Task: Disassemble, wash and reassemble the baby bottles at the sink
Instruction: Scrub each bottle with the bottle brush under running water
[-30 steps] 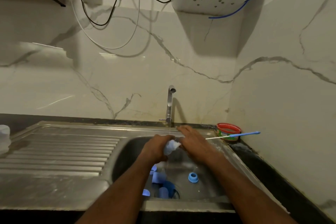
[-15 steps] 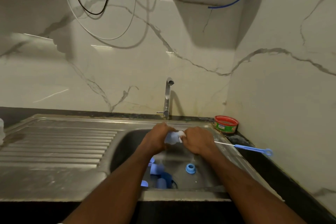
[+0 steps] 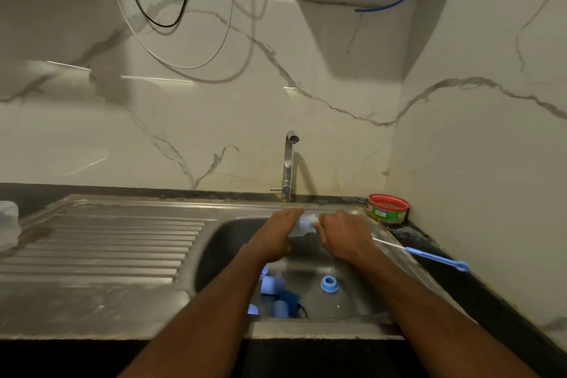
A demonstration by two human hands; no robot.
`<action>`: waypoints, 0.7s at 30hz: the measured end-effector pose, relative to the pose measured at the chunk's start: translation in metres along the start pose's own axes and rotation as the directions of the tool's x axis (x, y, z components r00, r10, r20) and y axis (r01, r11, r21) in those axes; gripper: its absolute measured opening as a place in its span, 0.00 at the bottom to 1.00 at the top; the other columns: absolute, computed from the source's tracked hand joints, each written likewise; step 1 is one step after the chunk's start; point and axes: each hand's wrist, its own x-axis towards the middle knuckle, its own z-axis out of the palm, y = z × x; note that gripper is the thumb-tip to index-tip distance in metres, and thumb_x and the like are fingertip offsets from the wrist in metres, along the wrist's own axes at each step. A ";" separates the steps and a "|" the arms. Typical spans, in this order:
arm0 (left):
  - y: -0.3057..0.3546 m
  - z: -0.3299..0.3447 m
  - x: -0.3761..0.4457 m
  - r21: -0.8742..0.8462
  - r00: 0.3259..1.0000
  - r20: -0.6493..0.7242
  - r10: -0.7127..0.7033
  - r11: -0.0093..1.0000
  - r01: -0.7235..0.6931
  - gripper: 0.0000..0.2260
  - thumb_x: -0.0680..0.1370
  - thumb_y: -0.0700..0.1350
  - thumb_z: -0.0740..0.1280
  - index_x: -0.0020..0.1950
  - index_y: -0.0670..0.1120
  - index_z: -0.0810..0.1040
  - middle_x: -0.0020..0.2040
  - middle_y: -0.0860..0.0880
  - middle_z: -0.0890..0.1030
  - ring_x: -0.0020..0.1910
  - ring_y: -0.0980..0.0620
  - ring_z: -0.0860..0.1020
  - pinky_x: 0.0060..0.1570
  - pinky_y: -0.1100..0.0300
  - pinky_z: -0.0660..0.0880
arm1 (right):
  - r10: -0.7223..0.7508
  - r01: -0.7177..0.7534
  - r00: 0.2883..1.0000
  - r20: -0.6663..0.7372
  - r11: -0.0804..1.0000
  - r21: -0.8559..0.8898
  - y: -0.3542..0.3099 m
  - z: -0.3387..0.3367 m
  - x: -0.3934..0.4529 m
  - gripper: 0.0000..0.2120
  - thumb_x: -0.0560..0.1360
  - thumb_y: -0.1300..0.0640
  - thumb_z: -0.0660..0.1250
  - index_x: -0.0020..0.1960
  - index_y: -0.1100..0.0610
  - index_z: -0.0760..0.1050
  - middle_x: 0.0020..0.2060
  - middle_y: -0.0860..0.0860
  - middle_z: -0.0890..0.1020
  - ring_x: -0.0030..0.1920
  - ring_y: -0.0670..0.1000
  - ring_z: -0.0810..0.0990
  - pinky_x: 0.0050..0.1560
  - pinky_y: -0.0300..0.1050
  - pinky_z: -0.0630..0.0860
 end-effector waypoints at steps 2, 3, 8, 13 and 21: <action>0.001 -0.005 0.001 0.080 0.993 -0.119 0.009 0.997 0.001 0.30 0.74 0.47 0.77 0.73 0.53 0.69 0.71 0.49 0.73 0.69 0.49 0.72 0.70 0.52 0.70 | 0.039 -0.042 0.998 0.058 0.998 0.045 -0.004 0.000 0.000 0.13 0.81 0.46 0.64 0.60 0.53 0.79 0.51 0.53 0.82 0.46 0.51 0.78 0.52 0.47 0.75; -0.002 -0.008 0.001 0.143 0.983 -0.181 0.026 0.990 0.000 0.29 0.71 0.50 0.78 0.69 0.55 0.71 0.67 0.52 0.75 0.65 0.50 0.74 0.65 0.54 0.73 | 0.007 -0.011 0.998 0.055 0.997 0.074 -0.004 0.001 0.000 0.14 0.81 0.45 0.64 0.60 0.52 0.79 0.51 0.52 0.82 0.44 0.50 0.77 0.50 0.46 0.75; -0.015 -0.010 -0.003 0.331 0.947 -0.322 -0.014 0.935 0.127 0.43 0.61 0.64 0.80 0.71 0.58 0.64 0.71 0.50 0.64 0.69 0.48 0.64 0.61 0.52 0.74 | -0.264 0.268 0.963 -0.048 0.957 0.114 -0.006 0.002 -0.003 0.20 0.80 0.40 0.57 0.55 0.52 0.81 0.45 0.54 0.85 0.40 0.54 0.81 0.42 0.48 0.78; -0.021 -0.001 0.002 -0.018 0.996 -0.073 0.047 0.999 -0.048 0.54 0.67 0.60 0.79 0.83 0.55 0.49 0.83 0.49 0.53 0.81 0.47 0.52 0.76 0.50 0.54 | -0.222 0.220 0.966 -0.136 0.975 -0.024 -0.005 0.000 -0.005 0.17 0.83 0.44 0.57 0.66 0.49 0.76 0.54 0.53 0.84 0.50 0.55 0.83 0.49 0.47 0.76; -0.006 -0.010 0.001 0.337 0.956 -0.261 0.132 0.941 -0.037 0.31 0.66 0.55 0.80 0.64 0.55 0.70 0.63 0.53 0.73 0.60 0.53 0.71 0.54 0.55 0.77 | 0.056 -0.084 0.993 0.108 0.957 0.279 -0.007 -0.005 -0.004 0.15 0.81 0.44 0.62 0.58 0.53 0.80 0.48 0.52 0.84 0.45 0.51 0.80 0.49 0.46 0.78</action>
